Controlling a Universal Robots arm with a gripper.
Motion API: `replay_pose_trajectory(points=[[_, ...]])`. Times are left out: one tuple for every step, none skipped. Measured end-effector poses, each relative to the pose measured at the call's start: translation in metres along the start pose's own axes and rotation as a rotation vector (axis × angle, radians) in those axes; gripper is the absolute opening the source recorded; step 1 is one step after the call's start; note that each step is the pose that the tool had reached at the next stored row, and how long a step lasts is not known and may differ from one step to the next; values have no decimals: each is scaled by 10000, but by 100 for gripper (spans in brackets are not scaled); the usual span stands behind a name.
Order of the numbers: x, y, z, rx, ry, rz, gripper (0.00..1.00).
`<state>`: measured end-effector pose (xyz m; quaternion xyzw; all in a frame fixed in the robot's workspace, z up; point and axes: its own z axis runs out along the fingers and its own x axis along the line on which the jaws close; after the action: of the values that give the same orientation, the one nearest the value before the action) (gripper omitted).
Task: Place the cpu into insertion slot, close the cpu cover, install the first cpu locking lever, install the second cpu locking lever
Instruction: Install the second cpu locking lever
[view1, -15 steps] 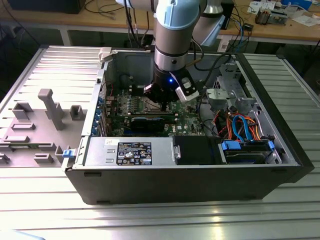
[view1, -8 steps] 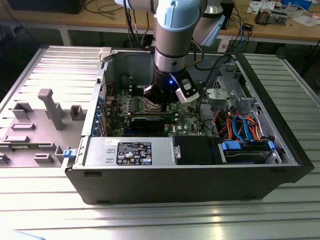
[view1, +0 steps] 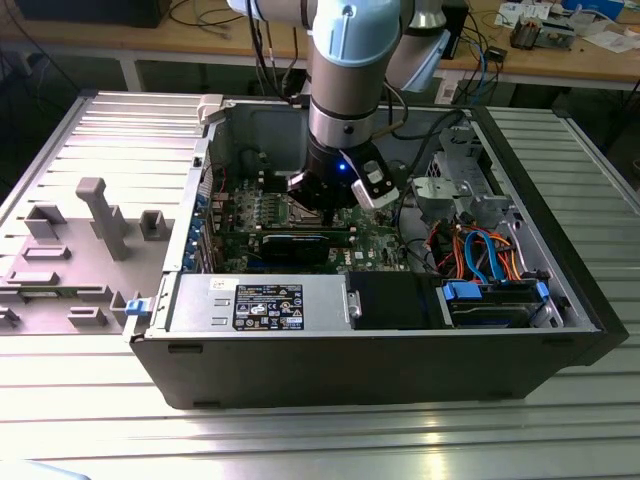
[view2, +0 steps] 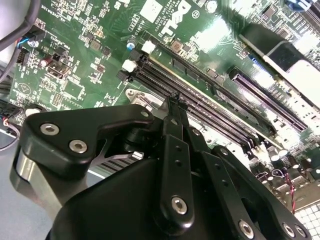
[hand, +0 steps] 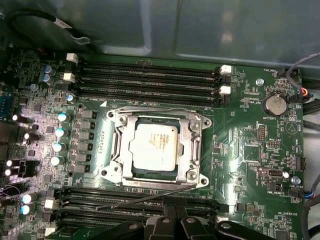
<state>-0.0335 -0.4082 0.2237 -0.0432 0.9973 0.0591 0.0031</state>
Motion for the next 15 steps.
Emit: replay_pose_trajectory(points=[[1,-5,0,-3,-1,0,11],[2,-17,1,-9,0,0,11],[3,-31,3,-18,-2,0,11],[3,-39,4,-24,-2,0,11],[4,-44,5,-28,-2,0,11],[5,-53,5,-34,-3,0,11],[6,-64,7,-43,-4,0,11],[7,-75,8,-52,-4,0,11],[7,-87,8,-62,-5,0,11],[9,-102,9,-76,-6,0,11],[10,-115,11,-90,-8,0,11],[11,-125,12,-99,-9,0,11],[12,-139,13,-115,-10,1,11],[13,-148,14,-126,-11,1,11],[14,-159,15,-137,-12,0,11]])
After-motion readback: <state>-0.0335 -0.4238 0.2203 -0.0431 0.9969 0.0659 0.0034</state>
